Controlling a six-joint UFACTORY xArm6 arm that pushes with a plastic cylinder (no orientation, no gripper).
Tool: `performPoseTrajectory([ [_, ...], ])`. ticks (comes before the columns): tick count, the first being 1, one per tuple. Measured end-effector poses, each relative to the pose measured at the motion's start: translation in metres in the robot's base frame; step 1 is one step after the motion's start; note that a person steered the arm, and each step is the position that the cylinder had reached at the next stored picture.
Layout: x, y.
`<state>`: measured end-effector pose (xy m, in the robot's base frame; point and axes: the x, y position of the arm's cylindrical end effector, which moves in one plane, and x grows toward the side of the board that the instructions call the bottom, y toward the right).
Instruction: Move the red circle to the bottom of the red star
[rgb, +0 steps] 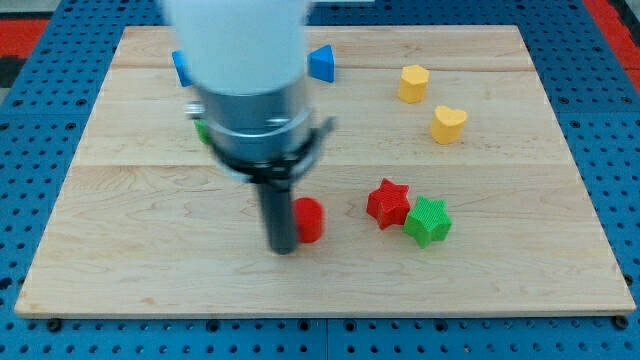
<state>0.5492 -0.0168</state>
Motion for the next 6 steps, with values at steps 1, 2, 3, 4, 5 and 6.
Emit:
performPoseTrajectory([
  [1, 0.007, 0.031],
  [2, 0.011, -0.008],
  [3, -0.028, -0.019],
  [4, -0.037, 0.020],
  [5, -0.018, 0.060],
  [6, -0.033, -0.004],
])
